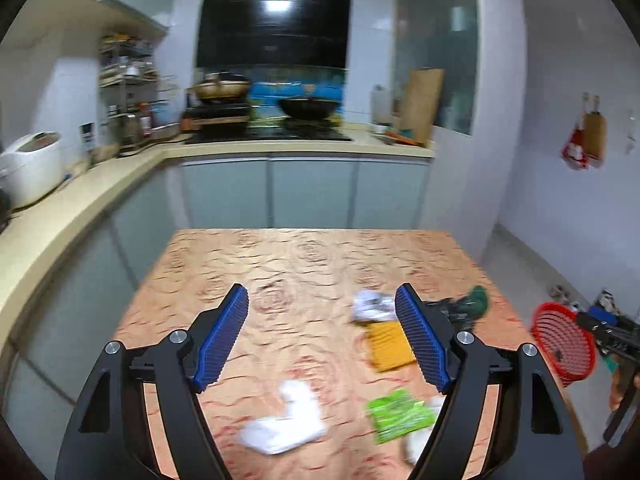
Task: Collect trash
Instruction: 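Move both tools back over the table toward the white tissue and green mesh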
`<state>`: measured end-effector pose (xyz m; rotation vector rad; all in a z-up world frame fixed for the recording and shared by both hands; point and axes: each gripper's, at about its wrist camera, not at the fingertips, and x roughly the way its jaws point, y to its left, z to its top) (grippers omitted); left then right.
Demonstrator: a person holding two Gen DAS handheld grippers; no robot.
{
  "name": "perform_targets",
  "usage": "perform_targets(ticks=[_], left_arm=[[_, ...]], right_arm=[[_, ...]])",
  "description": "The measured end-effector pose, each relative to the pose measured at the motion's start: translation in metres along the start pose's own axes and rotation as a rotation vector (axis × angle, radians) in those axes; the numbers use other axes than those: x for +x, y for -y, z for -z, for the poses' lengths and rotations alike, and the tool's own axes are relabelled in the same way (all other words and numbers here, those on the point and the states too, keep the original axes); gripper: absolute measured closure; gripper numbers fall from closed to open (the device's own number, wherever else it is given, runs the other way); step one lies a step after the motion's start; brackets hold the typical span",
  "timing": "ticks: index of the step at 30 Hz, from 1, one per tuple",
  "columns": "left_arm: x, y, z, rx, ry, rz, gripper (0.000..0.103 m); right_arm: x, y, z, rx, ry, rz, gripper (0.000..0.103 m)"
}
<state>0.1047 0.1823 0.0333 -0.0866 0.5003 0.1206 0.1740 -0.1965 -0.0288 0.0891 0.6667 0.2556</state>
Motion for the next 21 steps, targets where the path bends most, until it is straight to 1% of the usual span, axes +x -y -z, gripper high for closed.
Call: perform_targets(ticks=[3,6,9,12,16,21], left_arm=[[-0.002,-0.022,0.011,-0.027,-0.021,-0.036,0.028],[0.001,-0.027,0.033,-0.032,-0.059,-0.047,0.027],[0.007,-0.025,0.054,-0.033,-0.107,-0.029,0.027],[0.023,-0.015,0.073,-0.001,-0.165,-0.003,0.027],[0.045,-0.003,0.091,0.034,-0.23,-0.006,0.027],[0.061,-0.004,0.104,0.025,-0.266,0.011,0.028]], right_arm=[[0.005,-0.011,-0.002,-0.015,-0.004,-0.017,0.034],[0.012,-0.02,-0.005,-0.025,-0.01,-0.03,0.034],[0.016,-0.029,-0.007,-0.035,-0.017,-0.044,0.034],[0.02,-0.036,-0.008,-0.045,-0.022,-0.052,0.034],[0.022,-0.039,-0.01,-0.049,-0.023,-0.053,0.034],[0.026,-0.035,-0.01,-0.046,-0.024,-0.032,0.034]])
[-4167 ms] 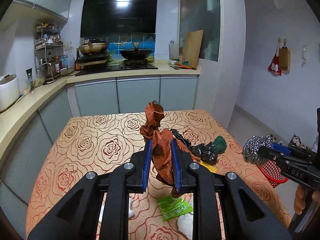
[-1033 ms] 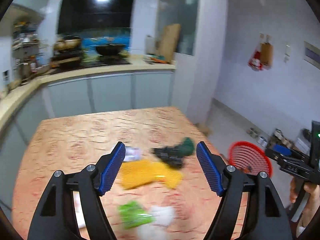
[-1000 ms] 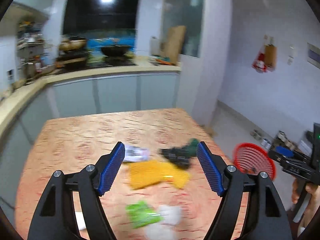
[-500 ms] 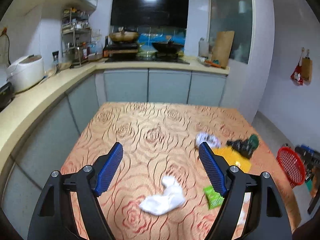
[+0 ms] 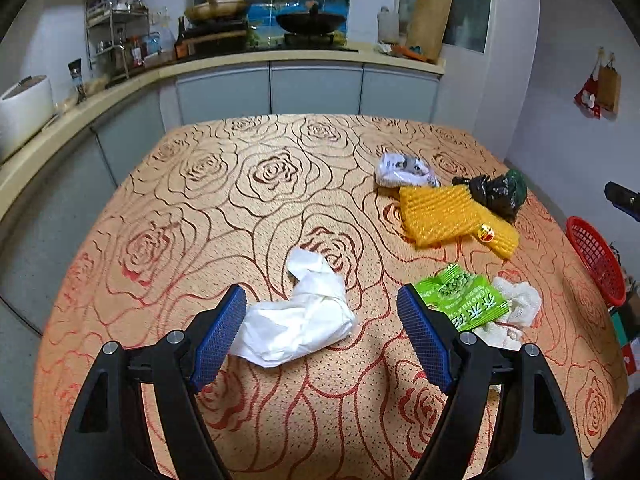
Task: Collect trash
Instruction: 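Move both tools back over the table toward the white tissue and green mesh, then grasp the white tissue with the left tool while the right tool grasps the green mesh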
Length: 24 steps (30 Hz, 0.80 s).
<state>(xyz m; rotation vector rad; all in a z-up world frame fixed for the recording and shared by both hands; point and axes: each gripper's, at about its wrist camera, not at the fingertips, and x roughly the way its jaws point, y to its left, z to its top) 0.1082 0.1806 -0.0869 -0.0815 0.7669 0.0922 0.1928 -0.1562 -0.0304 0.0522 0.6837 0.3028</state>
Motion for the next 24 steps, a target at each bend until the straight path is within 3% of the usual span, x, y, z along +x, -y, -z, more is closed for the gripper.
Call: perform_targets(ticks=[7,12,15,24], left_arm=[[0.015,0.0,0.001,0.015,-0.032,-0.01,0.046],[0.026,-0.003,0.002,0.007,-0.056,-0.02,0.069],[0.027,-0.004,0.002,0.001,-0.051,-0.012,0.076],[0.023,-0.008,-0.002,-0.032,-0.013,0.008,0.079]], right_arm=[[0.016,0.006,-0.002,0.013,-0.019,0.027,0.034],[0.037,0.005,-0.006,0.015,-0.039,0.035,0.034],[0.051,0.004,-0.01,0.025,-0.052,0.031,0.034],[0.102,0.001,-0.027,0.038,-0.094,0.033,0.034]])
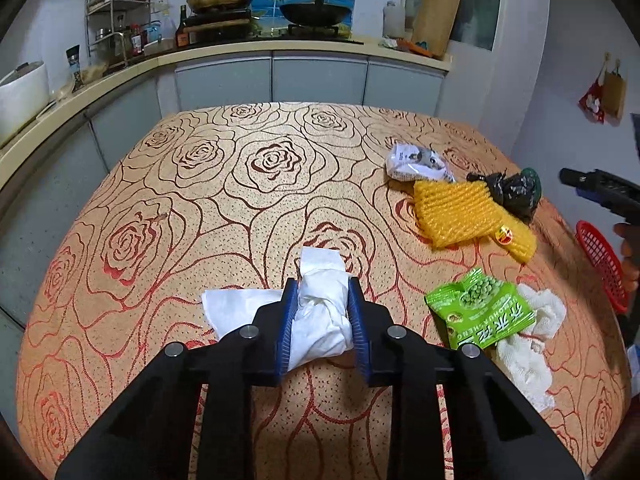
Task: Collect trash
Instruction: 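Grasp the white tissue with the left tool while the right tool grasps the green mesh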
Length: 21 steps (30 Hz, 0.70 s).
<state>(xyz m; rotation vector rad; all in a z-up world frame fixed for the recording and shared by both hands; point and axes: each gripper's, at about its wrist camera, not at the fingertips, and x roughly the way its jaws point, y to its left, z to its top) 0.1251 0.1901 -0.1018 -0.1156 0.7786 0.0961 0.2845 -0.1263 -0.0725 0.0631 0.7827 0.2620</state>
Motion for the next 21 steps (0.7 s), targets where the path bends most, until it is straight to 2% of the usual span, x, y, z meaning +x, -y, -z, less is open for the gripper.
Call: perform_targets(ticks=[10,13,21], left_arm=[[0.0,-0.003,0.0,-0.017,-0.005,0.009,0.079],[0.0,-0.004,0.0,-0.019,-0.009,0.01,0.079],[-0.001,-0.005,0.0,-0.017,-0.006,-0.001,0.079]], right_arm=[[0.046,-0.007,-0.009,-0.006,-0.069,-0.01,0.034],[0.058,-0.007,-0.009,0.006,-0.098,-0.032,0.037],[0.059,-0.025,-0.006,-0.058,-0.113,-0.083,0.06]])
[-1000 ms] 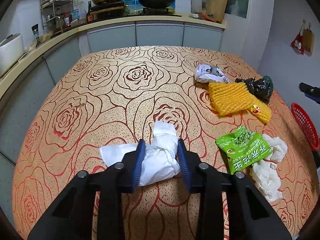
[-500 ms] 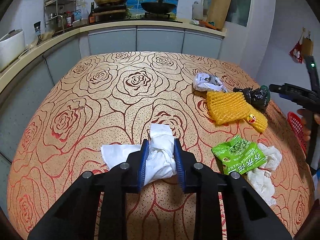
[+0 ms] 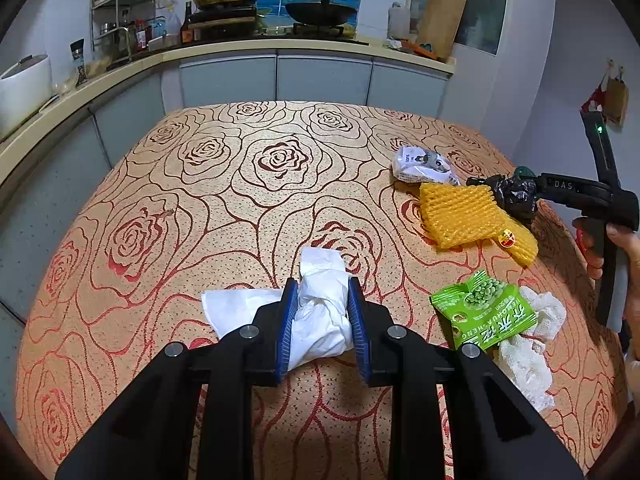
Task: Collect trash
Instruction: 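Grasp the white tissue with the left tool while the right tool grasps the green mesh, then carry the white tissue and green mesh over the red wastebasket with both tools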
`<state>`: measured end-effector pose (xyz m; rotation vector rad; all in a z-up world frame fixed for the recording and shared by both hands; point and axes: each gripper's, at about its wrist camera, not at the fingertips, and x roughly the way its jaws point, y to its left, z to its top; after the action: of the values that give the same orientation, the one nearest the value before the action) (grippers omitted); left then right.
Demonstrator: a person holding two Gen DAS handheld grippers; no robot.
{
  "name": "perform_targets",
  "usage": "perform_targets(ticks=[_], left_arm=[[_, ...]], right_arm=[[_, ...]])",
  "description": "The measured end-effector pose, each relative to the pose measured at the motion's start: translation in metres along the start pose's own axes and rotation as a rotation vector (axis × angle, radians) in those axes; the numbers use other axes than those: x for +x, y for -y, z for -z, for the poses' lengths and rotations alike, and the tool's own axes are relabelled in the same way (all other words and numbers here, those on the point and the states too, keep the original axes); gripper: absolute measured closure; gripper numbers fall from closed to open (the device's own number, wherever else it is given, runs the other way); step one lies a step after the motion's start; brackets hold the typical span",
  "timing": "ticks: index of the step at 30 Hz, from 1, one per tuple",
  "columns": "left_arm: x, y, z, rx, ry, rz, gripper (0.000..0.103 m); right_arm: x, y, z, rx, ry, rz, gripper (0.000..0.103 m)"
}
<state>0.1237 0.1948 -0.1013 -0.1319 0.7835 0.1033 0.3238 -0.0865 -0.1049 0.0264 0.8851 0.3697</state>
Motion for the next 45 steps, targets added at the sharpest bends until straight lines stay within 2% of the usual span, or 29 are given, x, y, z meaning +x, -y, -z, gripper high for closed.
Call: perform_targets(ticks=[6,14,27,45], left_arm=[[-0.004,0.0,0.0,-0.003,0.009,-0.004,0.079],[-0.013,0.001,-0.002,-0.005,0.03,-0.002,0.079],[-0.04,0.013,-0.012,0.014,0.092,0.004,0.079],[-0.075,0.029,-0.03,0.036,0.181,0.008,0.079]], right_arm=[[-0.006,-0.009,0.005,-0.025,0.008,-0.011,0.067],[-0.036,-0.015,0.022,-0.039,0.029,-0.046,0.068],[-0.112,-0.015,0.035,-0.061,0.153,-0.038,0.068],[-0.164,-0.006,0.038,-0.049,0.269,-0.013,0.068]])
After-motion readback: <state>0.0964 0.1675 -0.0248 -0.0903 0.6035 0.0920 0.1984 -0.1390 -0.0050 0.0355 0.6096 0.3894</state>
